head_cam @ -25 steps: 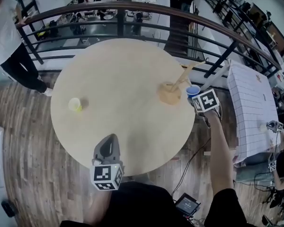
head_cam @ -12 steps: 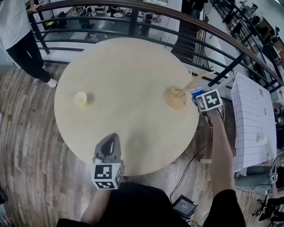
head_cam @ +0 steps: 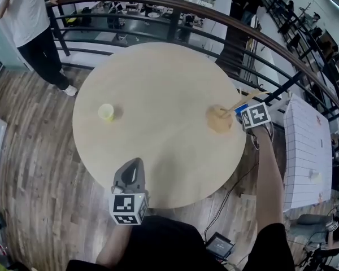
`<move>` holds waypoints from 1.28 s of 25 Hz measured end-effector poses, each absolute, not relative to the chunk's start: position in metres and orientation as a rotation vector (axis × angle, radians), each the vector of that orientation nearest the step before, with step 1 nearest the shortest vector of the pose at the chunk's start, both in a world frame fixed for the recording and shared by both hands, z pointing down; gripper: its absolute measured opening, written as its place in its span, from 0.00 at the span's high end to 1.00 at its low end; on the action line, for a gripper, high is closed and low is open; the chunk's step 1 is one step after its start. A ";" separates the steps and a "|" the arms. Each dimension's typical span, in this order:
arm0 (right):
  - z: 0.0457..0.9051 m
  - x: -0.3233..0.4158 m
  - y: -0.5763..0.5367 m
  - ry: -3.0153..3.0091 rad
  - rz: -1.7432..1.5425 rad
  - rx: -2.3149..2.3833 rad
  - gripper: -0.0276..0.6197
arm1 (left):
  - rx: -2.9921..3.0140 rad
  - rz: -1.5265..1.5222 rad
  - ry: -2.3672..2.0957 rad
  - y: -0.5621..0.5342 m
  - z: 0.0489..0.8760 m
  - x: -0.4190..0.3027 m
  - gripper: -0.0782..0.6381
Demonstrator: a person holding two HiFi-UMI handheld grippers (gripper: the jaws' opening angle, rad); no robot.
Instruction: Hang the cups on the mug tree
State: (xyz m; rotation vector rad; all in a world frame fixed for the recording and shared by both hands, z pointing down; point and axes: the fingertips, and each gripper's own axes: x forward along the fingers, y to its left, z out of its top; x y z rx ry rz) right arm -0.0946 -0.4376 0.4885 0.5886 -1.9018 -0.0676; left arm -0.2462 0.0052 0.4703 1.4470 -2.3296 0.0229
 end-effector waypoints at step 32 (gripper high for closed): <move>0.339 0.010 -0.234 -3.006 0.175 1.239 0.95 | 1.482 -0.025 -2.438 -0.019 0.440 -0.255 0.88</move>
